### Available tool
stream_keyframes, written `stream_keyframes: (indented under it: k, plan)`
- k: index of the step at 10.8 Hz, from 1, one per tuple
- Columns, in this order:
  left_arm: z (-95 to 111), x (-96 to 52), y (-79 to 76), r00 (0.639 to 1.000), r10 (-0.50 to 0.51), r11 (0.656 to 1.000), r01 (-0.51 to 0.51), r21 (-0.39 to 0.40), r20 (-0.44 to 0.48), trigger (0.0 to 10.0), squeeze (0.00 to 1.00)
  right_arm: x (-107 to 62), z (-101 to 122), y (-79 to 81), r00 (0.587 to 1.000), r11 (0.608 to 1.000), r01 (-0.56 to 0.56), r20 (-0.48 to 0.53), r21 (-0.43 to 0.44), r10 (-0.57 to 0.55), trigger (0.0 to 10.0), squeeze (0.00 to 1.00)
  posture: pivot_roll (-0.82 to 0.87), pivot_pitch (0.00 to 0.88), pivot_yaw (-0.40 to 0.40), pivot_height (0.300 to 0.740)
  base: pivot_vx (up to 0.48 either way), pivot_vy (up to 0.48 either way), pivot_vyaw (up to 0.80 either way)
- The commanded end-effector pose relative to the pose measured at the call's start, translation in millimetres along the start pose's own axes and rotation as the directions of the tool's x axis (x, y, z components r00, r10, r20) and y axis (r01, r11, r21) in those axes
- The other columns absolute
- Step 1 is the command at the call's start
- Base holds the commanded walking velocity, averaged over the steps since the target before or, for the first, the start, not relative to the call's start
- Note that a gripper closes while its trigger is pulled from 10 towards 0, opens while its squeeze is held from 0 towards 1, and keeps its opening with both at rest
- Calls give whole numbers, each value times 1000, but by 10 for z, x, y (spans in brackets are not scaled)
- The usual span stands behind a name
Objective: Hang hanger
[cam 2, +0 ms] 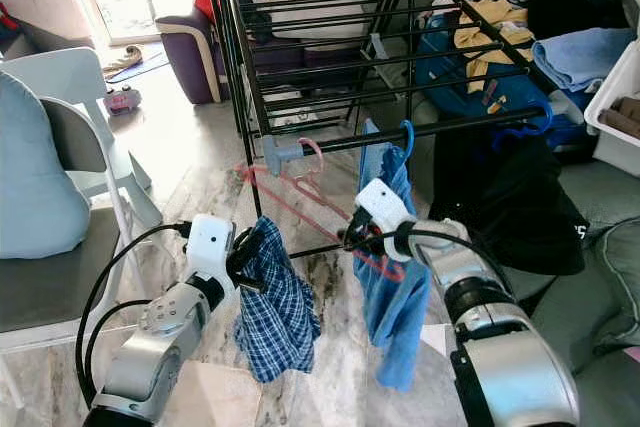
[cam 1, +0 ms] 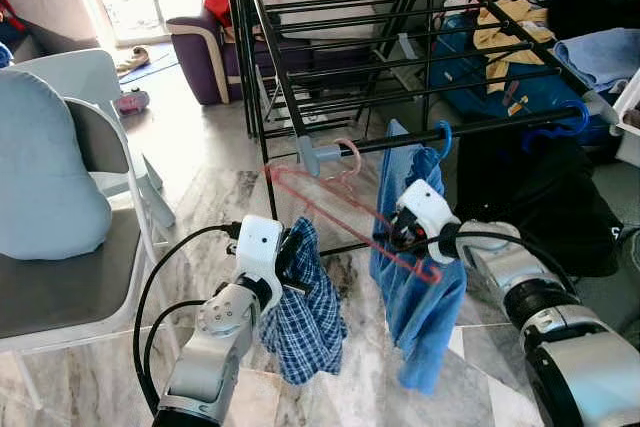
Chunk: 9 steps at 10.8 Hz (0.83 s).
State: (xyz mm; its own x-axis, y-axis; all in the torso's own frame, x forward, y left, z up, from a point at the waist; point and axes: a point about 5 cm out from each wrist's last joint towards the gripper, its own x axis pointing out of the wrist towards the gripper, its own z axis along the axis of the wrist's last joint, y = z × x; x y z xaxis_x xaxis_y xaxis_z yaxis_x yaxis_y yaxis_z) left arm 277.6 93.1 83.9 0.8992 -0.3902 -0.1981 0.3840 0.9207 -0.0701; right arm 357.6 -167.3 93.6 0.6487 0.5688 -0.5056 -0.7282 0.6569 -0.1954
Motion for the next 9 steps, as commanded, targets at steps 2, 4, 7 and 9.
stream_keyframes:
  k: [2,4,7,9]
  plan:
    - [-20,2,-4,1000,-7,1000,7,12,-18,10000,0,-28,51,-61,1000,1000,9,10,-2,-9,0,0,-71,0,7,740,0,0,0]
    - [-22,7,-8,1000,-11,1000,11,14,-21,10000,0,-22,34,-44,1000,1000,3,8,3,-3,0,0,-71,0,6,740,0,0,0]
    - [-25,10,-12,1000,-12,1000,12,16,-25,10000,0,-12,23,-27,1000,1000,-2,7,8,2,0,0,-70,0,5,740,0,0,0]
    - [-29,8,-17,1000,-14,1000,14,16,-28,10000,0,-6,15,-18,1000,1000,0,10,16,0,0,0,-70,0,3,740,0,0,0]
